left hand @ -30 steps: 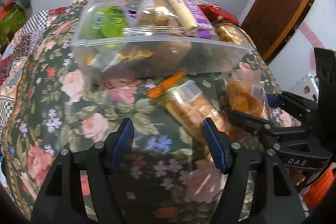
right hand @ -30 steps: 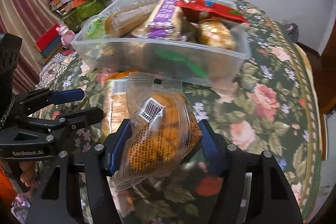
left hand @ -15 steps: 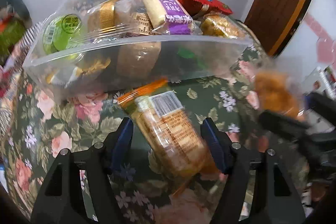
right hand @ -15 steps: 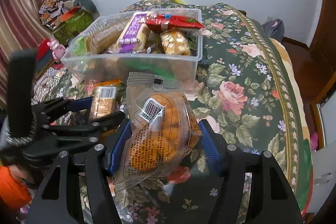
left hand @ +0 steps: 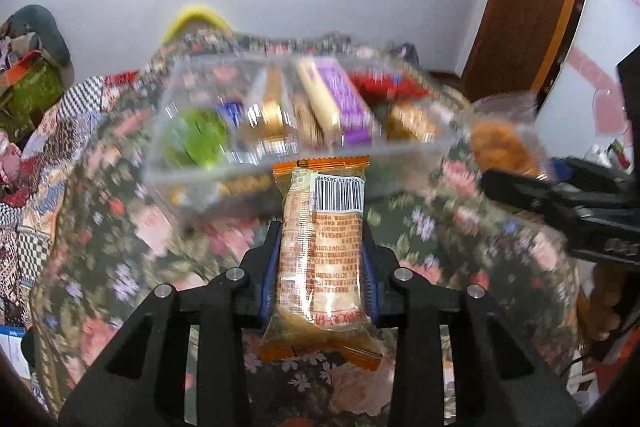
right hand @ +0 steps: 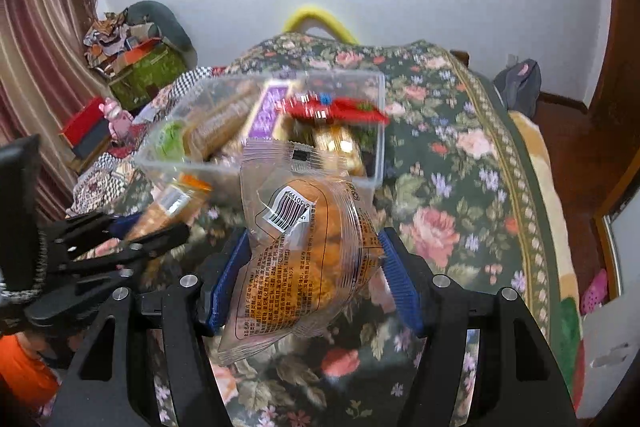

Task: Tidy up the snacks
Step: 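Carry both snacks over the clear box and release them inside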

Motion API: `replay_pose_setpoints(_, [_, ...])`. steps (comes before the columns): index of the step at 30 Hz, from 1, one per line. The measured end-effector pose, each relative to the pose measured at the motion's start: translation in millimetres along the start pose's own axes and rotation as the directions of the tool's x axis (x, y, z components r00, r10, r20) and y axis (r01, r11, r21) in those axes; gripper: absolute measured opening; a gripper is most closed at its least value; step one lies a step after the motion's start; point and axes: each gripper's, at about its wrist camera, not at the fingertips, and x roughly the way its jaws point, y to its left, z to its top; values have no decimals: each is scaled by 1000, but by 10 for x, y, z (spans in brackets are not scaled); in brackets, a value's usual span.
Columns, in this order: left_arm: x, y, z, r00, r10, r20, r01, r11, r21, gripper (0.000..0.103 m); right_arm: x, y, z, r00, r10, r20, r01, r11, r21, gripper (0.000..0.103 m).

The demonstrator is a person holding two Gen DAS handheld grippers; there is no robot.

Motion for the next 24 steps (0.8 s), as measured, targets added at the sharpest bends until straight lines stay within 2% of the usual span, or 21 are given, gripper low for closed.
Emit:
replay_pose_setpoints(5, [-306,128,277,994,11,108,-9,1000,-22,34,-70,64,232,998,9,59,-8,1000,-20,62])
replay_pose_setpoints(11, [-422,320,626,985,48,164,-42,998,-37,34,-58,226,601,993,29,114,-23,998,-56,62])
replay_pose_setpoints(15, [-299,429,809,984,73,164,-67,997,-43,34,109,344,819,993,44,112,-36,997,-74,62])
replay_pose_setpoints(24, [220,720,1090,987,133,86,-128,990,-58,34,628,532,1065,999,43,30,-40,995,-94,62])
